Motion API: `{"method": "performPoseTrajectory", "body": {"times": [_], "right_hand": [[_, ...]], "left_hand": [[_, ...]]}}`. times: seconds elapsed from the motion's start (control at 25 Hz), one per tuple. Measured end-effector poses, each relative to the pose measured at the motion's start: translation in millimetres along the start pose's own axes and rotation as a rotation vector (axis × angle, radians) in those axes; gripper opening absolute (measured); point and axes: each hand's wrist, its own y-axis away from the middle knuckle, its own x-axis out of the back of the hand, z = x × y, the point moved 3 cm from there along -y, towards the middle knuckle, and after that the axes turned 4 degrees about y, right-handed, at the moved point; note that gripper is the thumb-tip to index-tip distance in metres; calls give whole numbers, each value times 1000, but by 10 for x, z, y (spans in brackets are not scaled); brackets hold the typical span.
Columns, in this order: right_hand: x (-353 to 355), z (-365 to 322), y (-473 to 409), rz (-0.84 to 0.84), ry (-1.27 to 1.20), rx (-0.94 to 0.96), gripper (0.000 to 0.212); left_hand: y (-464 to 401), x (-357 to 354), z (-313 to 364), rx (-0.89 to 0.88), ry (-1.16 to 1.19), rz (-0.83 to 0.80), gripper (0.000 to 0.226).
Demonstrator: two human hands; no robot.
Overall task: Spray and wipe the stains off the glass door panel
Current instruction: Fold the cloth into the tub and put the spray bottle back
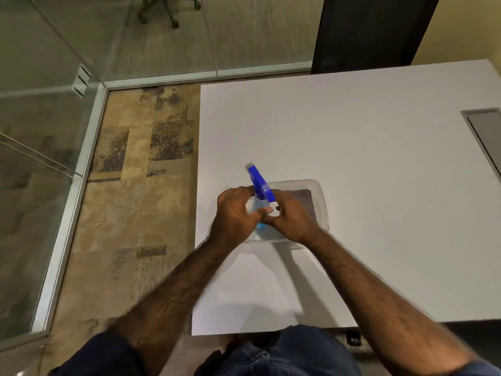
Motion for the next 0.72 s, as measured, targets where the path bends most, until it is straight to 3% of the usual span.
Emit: {"method": "performPoseTrajectory", "body": {"times": [0.28, 0.48, 0.6, 0.72], "right_hand": [[-21, 59, -56, -44, 48, -32, 65], [83, 48, 123, -53, 86, -49, 93], [120, 10, 387, -6, 105, -39, 98], [111, -73, 684, 120, 151, -23, 90]], "left_hand": [[-59, -125, -25, 167, 57, -47, 64], [92, -41, -31, 98, 76, -38, 75], [271, 47, -87, 226, 66, -56, 78], [567, 161, -157, 301, 5, -33, 81]]}}
